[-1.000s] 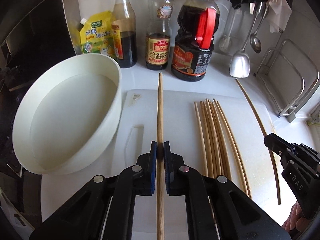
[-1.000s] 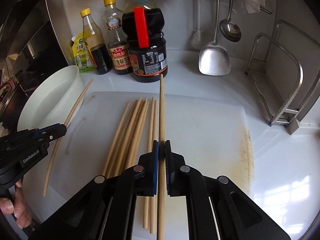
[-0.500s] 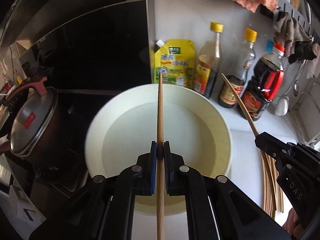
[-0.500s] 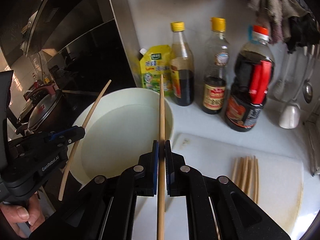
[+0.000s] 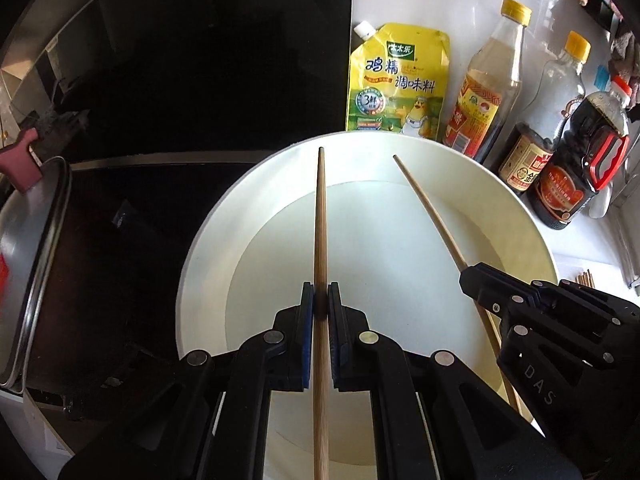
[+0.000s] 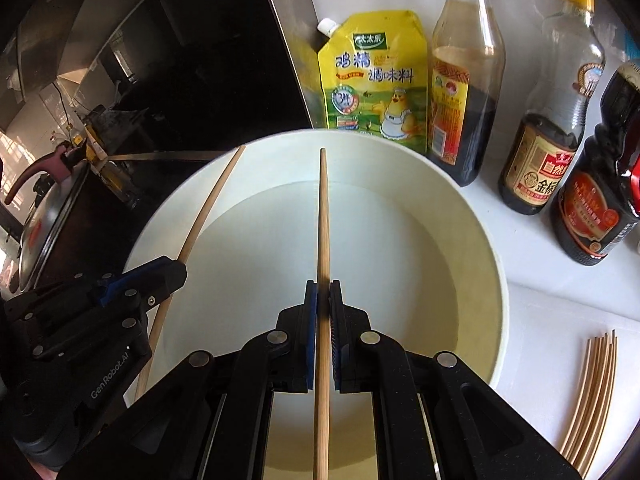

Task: Organize utensils
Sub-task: 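Carry both chopsticks into the water bowl and open both tools to release, then move both open tools back over the chopsticks on the cutting board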

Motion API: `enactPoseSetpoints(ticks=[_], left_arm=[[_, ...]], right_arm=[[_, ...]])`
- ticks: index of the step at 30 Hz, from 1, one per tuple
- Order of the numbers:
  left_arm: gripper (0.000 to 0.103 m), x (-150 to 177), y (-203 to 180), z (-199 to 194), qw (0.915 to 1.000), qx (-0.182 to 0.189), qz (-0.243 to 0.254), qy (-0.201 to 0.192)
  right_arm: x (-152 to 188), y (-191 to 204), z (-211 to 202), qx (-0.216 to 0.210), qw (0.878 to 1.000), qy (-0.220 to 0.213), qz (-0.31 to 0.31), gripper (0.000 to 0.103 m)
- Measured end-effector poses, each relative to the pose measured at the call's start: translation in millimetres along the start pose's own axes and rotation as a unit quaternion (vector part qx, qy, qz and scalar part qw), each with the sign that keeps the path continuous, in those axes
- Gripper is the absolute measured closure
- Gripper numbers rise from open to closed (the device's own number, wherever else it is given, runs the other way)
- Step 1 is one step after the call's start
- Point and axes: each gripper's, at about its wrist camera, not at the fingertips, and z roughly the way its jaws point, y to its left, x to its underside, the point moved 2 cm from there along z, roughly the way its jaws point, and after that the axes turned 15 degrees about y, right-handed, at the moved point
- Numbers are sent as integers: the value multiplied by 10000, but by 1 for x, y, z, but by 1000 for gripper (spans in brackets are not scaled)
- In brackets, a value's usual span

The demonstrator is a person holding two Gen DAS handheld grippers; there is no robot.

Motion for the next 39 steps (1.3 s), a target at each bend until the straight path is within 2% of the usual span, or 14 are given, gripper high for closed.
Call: enactPoseSetpoints(ticks=[8, 17, 19, 21, 22, 23, 24, 31, 39], left_arm=[[95, -5, -3, 24, 9996, 150, 41, 249], [94, -5, -2, 34, 9989, 180, -103, 426], [85, -5, 1, 33, 9989, 152, -162, 416], [64, -4, 4, 30, 9989, 186, -195, 388], [58, -4, 6, 28, 9989, 181, -228, 355], [45, -3, 8, 25, 9991, 164, -261, 306], [37, -2, 10, 21, 9992, 158, -287, 242], [28, 6, 18, -1, 9988, 156, -461, 50], [23, 25, 20, -26, 9989, 65, -458, -122]], right_arm=[[-4, -11, 26, 73, 9994, 276, 219, 97], [-1, -13, 22, 219, 9992, 248, 223, 95], [0, -15, 18, 262, 9992, 178, 233, 87], [0, -15, 13, 295, 9992, 110, 236, 78], [1, -16, 10, 293, 9993, 78, 226, 76], [1, -16, 8, 306, 9993, 57, 219, 76], [3, -16, 6, 336, 9992, 42, 208, 76], [15, -15, -16, 428, 9989, -86, 161, 76], [34, -14, -44, 510, 9981, -318, 108, 68]])
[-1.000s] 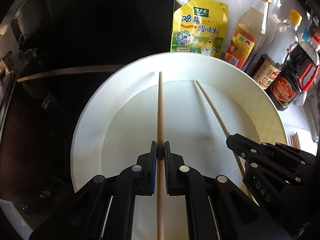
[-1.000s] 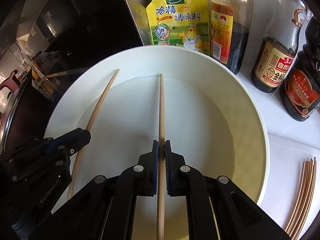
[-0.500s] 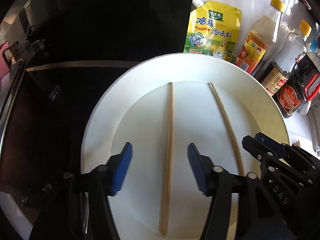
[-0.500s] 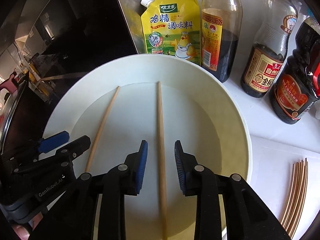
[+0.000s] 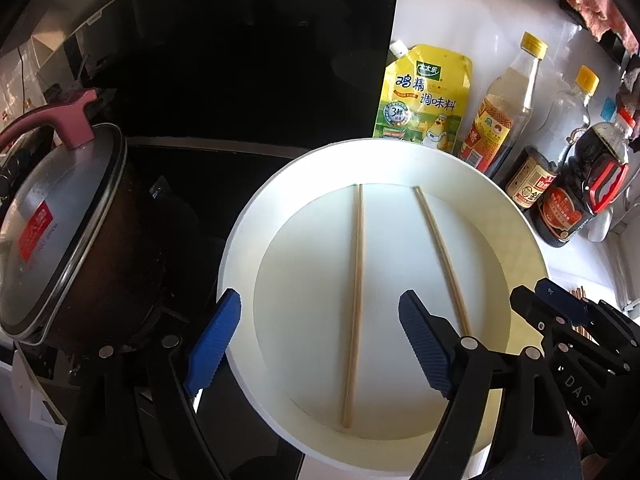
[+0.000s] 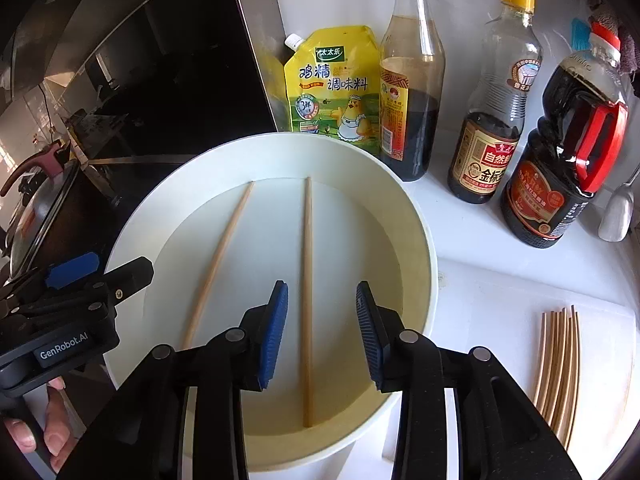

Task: Organize utensils
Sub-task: 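Move both open tools back over the chopsticks on the cutting board, then close the left tool on a chopstick while the right tool grasps another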

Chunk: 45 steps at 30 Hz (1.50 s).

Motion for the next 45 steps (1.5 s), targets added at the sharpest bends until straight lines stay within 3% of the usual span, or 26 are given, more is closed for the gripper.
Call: enactPoseSetpoints(ticks=[13, 28, 36, 45], left_arm=[[21, 39, -36, -37, 9998, 71, 101, -176], [16, 93, -138, -65, 9960, 481, 685, -318], [15, 113, -198, -57, 9925, 665, 1008, -201], [14, 124, -246, -27, 9916, 721, 1072, -12]], right_arm=[[51, -30, -53, 132, 9992, -362, 77, 62], [144, -131, -95, 539, 9947, -495, 718, 57], [183, -195, -102, 842, 9893, -429, 1107, 50], [199, -244, -88, 919, 9869, -372, 1272, 46]])
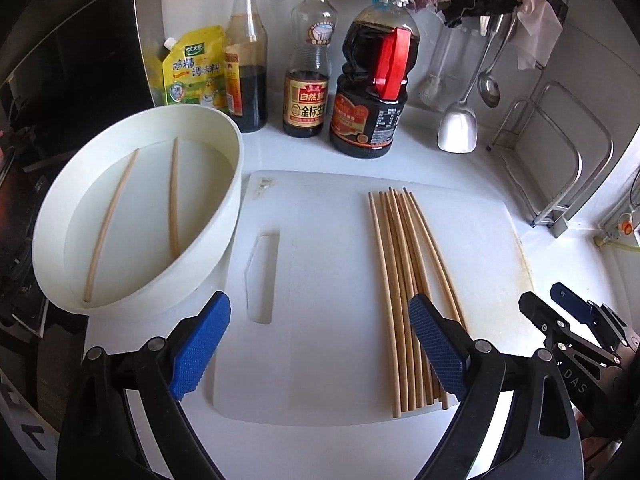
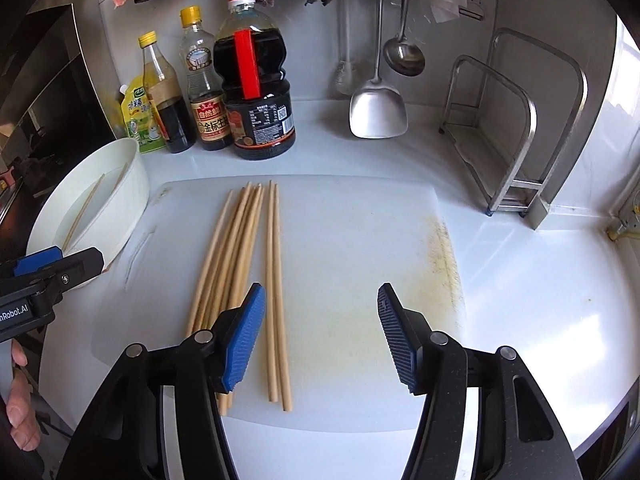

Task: Organize utensils
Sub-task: 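Close the left tool on a chopstick while the right tool grasps another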

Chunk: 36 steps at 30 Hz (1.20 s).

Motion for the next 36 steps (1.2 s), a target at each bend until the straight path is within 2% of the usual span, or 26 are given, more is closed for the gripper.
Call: enactPoseSetpoints(ticks=[15, 22, 36], left_arm=[[13, -5, -12, 47, 9990, -375, -102, 210], [13, -3, -9, 56, 9986, -424, -117, 289], [13, -7, -9, 62, 9985, -407, -143, 326]], right_arm=[[-14, 1, 49, -252, 9992, 164, -275, 45], [-18, 8, 65, -209, 9986, 296, -391, 45], [-15, 14, 71, -54, 9974, 347, -621, 45]])
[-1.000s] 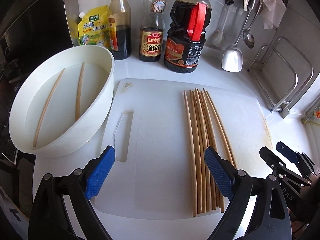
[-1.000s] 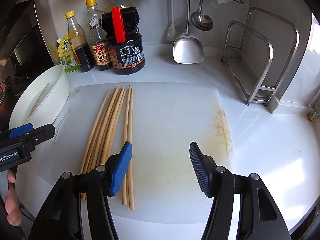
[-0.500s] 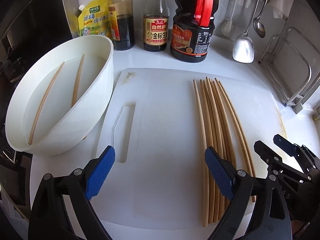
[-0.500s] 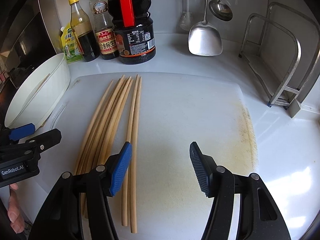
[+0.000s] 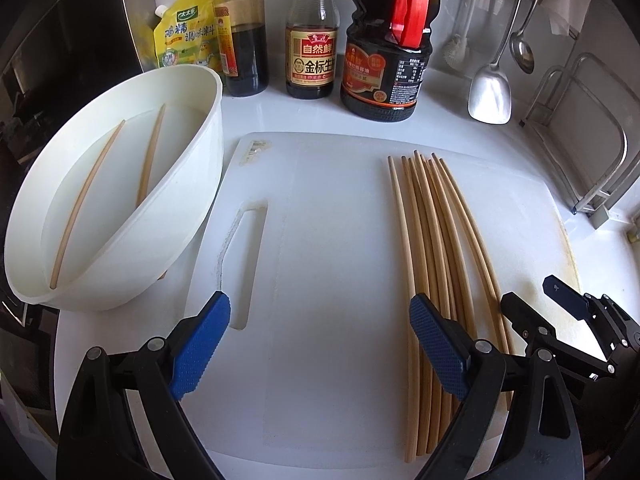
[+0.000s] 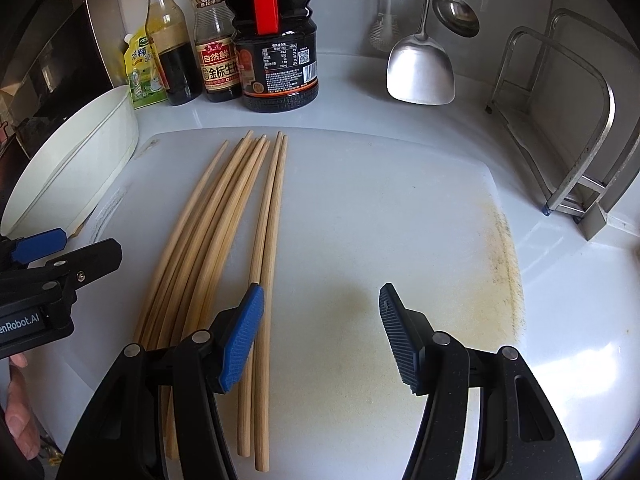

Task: Organize utensils
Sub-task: 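Close the left tool on a chopstick while the right tool grasps another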

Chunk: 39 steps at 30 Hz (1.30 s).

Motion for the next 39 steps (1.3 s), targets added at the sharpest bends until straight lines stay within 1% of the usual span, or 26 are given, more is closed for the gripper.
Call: enactPoseSetpoints(ticks=[11, 15, 19, 31, 35, 39], left_arm=[[13, -4, -5, 6, 10000, 1, 19, 49], [13, -6, -7, 8, 10000, 1, 26, 63], [13, -6, -10, 11, 10000, -3, 44, 83], [13, -8, -19, 22, 9997, -151, 129, 133], [13, -9, -20, 25, 9994, -250, 155, 159], [10, -9, -22, 27, 9992, -344, 168, 150]], right_arm=[[-5, 3, 3, 94, 9998, 47, -185, 45], [-7, 6, 8, 138, 9994, 145, -282, 45], [-10, 4, 9, 125, 9994, 103, -295, 45], [-8, -33, 10, 133, 9999, 7, 9, 45], [-7, -36, 10, 82, 10000, 0, 20, 45], [-8, -35, 11, 54, 10000, -25, 16, 45]])
